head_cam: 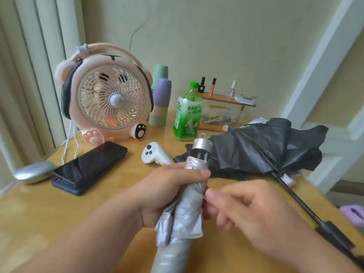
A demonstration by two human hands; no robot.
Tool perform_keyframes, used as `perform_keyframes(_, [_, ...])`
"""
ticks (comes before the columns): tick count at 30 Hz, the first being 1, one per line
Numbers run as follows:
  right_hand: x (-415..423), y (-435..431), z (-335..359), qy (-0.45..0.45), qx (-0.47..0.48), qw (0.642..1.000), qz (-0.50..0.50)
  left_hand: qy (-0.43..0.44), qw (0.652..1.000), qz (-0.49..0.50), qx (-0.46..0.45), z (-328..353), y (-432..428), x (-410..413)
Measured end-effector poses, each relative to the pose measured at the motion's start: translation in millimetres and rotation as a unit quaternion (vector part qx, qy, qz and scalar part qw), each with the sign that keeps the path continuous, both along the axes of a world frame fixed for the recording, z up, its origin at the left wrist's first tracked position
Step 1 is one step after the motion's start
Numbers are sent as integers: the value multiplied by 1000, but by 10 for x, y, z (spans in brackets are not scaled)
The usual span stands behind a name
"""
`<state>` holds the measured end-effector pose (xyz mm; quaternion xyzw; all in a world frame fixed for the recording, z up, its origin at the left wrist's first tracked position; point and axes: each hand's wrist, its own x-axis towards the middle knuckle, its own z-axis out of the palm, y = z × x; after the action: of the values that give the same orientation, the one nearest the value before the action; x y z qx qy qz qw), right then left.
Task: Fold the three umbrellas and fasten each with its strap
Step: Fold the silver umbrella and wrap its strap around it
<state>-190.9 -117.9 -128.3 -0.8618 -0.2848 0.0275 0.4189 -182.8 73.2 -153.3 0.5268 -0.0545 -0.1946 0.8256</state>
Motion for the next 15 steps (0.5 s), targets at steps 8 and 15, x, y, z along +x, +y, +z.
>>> perform_keyframes(8, [760, 224, 55, 83, 71, 993, 43, -3, 992, -79, 100, -19, -55, 47])
perform_keyframes(15, [992, 122, -249, 16, 151, 988, 21, 3, 976, -140, 164, -132, -146, 145])
